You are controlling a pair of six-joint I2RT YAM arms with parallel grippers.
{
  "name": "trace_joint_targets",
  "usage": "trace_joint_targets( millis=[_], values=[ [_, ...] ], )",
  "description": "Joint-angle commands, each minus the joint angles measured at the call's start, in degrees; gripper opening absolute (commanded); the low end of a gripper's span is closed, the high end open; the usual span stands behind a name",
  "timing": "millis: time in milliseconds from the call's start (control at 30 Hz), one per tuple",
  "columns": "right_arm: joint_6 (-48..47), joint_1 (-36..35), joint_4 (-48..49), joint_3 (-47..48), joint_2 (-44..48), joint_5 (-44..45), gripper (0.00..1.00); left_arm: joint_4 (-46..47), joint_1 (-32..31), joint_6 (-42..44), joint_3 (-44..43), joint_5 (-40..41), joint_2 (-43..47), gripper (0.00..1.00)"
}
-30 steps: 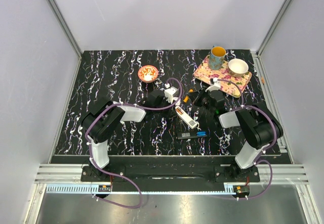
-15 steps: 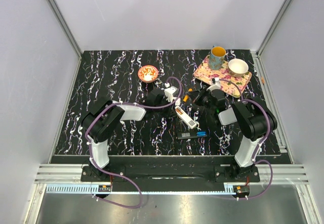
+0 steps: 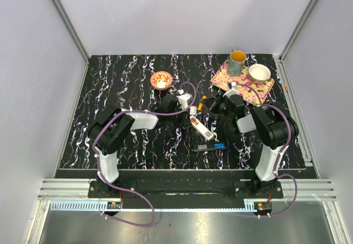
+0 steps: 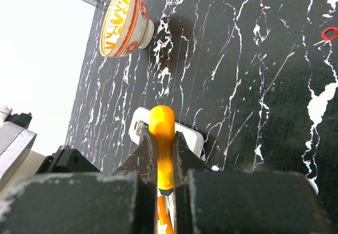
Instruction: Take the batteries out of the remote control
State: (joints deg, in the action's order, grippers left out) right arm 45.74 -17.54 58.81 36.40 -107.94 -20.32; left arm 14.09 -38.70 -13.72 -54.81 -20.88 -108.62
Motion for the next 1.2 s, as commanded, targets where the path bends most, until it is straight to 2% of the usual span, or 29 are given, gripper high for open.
trace_joint_targets(
  millis=[0, 433, 767, 867, 1033, 1167],
  values=[
    [6.6, -3.7, -4.4, -0.5, -1.7, -17.2, 0.0, -1.8, 0.1, -0.1, -1.8, 2.6, -4.1, 0.22],
    [7.1, -3.5, -3.3, 1.1, -1.4, -20.7, 0.0, -1.9, 0.9, -0.3, -1.1, 1.2, -3.5, 0.22],
    [2.8, -3.3, -8.8, 1.7, 2.5, -17.4, 0.0, -1.8, 1.3, 0.4, 0.0, 0.6, -2.0, 0.23],
    [0.6, -3.3, -12.0, 2.6, 5.7, -15.6, 0.0, -0.8, 1.3, 1.0, 1.4, 0.4, 0.1, 0.3],
    [-2.1, -3.3, -15.8, 3.3, 11.6, -11.2, 0.0, 1.9, 1.4, 1.3, 5.1, 0.3, 7.8, 0.5],
    [-4.4, -2.9, -19.7, 2.3, 19.8, -5.9, 0.0, 2.6, 1.5, 3.3, 7.8, -1.2, 13.5, 0.59]
  ],
)
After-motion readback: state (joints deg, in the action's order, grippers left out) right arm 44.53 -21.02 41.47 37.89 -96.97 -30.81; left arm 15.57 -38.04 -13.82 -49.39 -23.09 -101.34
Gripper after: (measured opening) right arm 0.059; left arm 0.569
